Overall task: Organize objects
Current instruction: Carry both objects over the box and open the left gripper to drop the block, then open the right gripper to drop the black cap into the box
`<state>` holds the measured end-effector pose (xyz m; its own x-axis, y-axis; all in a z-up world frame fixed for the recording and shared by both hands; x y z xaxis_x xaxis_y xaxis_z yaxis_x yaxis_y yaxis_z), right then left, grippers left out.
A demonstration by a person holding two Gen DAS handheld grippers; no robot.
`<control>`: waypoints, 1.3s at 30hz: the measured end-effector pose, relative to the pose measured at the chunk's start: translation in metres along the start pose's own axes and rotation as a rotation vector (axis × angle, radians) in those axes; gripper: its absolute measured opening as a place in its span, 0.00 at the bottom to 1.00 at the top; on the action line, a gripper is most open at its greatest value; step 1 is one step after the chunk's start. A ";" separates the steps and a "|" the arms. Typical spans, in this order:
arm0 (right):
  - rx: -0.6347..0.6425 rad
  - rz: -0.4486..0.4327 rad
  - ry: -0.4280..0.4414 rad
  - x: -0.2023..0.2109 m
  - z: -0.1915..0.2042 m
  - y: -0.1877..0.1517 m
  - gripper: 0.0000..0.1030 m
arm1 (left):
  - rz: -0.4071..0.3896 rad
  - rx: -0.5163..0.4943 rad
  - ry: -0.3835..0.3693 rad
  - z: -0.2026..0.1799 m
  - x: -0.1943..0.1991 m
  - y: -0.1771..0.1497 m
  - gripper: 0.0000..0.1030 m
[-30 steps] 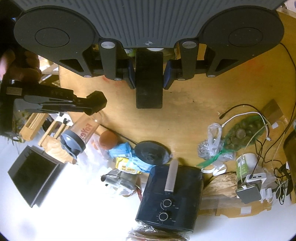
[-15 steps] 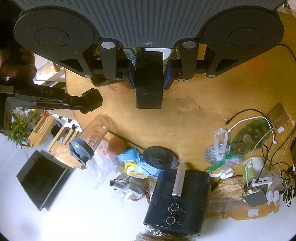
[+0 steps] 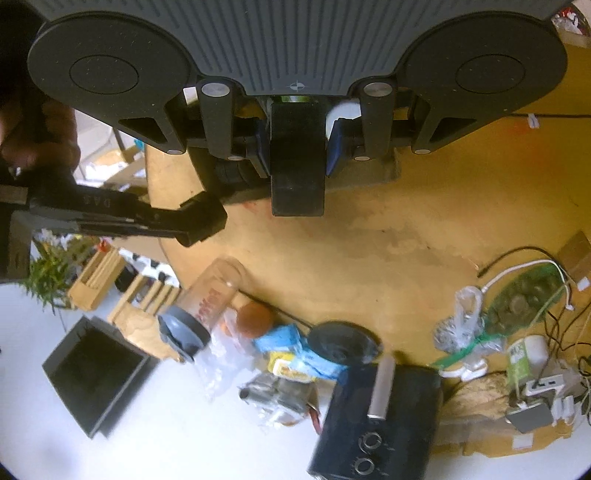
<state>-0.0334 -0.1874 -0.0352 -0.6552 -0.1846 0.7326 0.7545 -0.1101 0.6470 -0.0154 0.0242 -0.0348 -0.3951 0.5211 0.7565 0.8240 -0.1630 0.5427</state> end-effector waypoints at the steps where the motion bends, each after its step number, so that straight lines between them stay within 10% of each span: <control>1: -0.003 0.005 0.002 0.001 -0.002 -0.002 0.39 | 0.008 -0.003 0.001 -0.003 -0.002 -0.003 0.31; 14: 0.008 0.030 0.050 0.005 -0.009 -0.014 0.39 | 0.055 -0.018 0.108 -0.022 -0.009 -0.022 0.48; 39: 0.169 0.128 0.128 -0.045 0.027 -0.006 0.39 | 0.006 0.135 0.233 -0.003 0.012 -0.032 0.51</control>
<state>-0.0095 -0.1525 -0.0660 -0.5367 -0.3098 0.7848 0.8066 0.0847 0.5850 -0.0476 0.0335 -0.0420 -0.4603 0.3110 0.8315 0.8670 -0.0439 0.4964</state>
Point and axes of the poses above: each gripper's, at about its wrist camera, not at the fingertips, and x roughly against the way its jaws point, z to its left, y to its top, the point moved 4 cm from there along -x, roughly the way its jaws point, and after that the axes turned 3 degrees about -y, right-handed, at the moved point
